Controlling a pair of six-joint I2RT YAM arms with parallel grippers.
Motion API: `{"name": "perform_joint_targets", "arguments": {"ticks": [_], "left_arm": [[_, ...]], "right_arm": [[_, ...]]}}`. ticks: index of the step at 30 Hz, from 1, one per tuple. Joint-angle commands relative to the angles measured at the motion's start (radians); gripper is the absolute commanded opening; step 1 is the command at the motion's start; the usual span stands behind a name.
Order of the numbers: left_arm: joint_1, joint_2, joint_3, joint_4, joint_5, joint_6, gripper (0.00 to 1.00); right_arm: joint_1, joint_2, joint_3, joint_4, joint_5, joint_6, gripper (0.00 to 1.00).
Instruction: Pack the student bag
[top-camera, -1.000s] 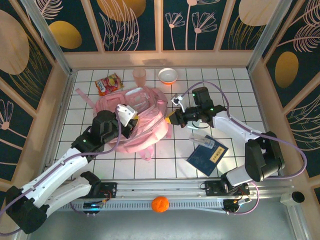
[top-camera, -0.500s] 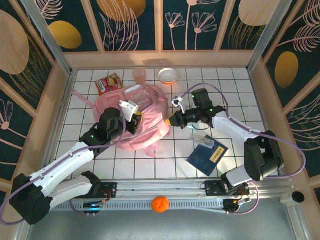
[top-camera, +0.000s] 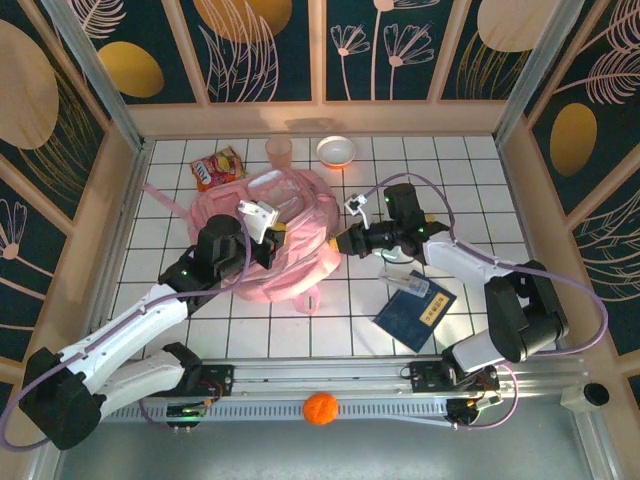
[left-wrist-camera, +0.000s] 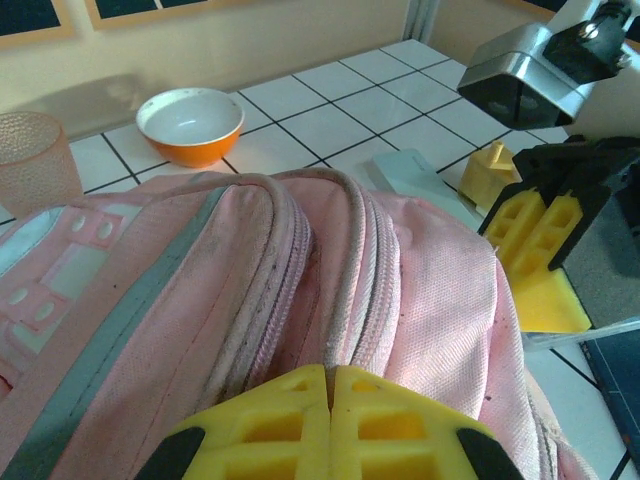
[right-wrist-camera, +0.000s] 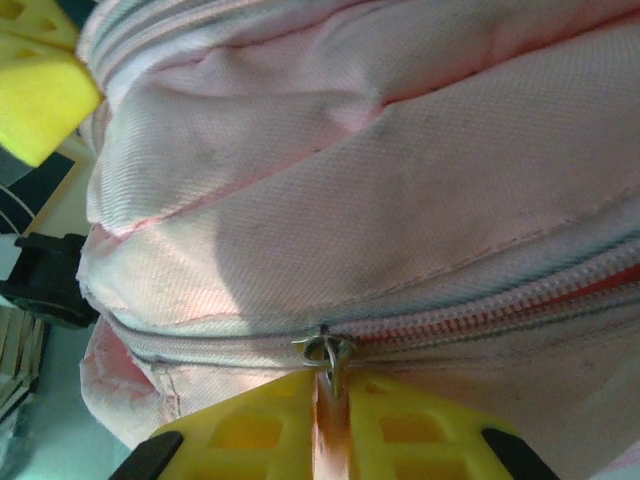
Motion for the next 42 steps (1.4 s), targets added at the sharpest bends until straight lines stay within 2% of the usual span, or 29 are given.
{"name": "perform_joint_targets", "arguments": {"ticks": [1,3,6,10,16,22,28,34,37,38,42], "left_arm": [[0.002,-0.035,0.012,0.169,0.032,-0.024,0.00],[0.002,-0.033,0.012,0.173,0.028,-0.030,0.00],[0.001,-0.022,0.016,0.167,-0.023,-0.064,0.00],[0.002,0.021,0.036,0.142,-0.148,-0.123,0.00],[0.002,0.113,0.076,0.149,-0.235,-0.189,0.00],[-0.010,0.186,0.090,0.184,-0.240,-0.231,0.00],[-0.016,0.219,0.103,0.241,-0.224,-0.260,0.00],[-0.017,0.230,0.095,0.314,-0.144,-0.277,0.00],[-0.018,0.226,0.089,0.331,-0.104,-0.255,0.00],[-0.017,0.224,0.085,0.335,-0.092,-0.245,0.00],[-0.017,0.196,0.069,0.336,-0.033,-0.170,0.00]], "right_arm": [[0.012,-0.035,-0.025,0.067,0.044,0.035,0.16],[0.016,-0.044,-0.032,0.081,0.058,0.047,0.13],[0.026,-0.064,-0.035,0.091,0.075,0.069,0.00],[0.062,-0.118,-0.036,0.086,0.129,0.110,0.00],[0.161,-0.167,-0.013,0.038,0.224,0.181,0.00],[0.273,-0.173,0.009,0.015,0.327,0.316,0.00],[0.385,-0.138,0.029,0.072,0.446,0.479,0.00],[0.442,-0.076,0.039,0.188,0.539,0.622,0.00],[0.444,-0.045,0.055,0.169,0.548,0.655,0.00],[0.444,-0.042,0.064,0.152,0.553,0.661,0.02],[0.430,-0.080,0.102,0.039,0.592,0.679,0.24]]}}
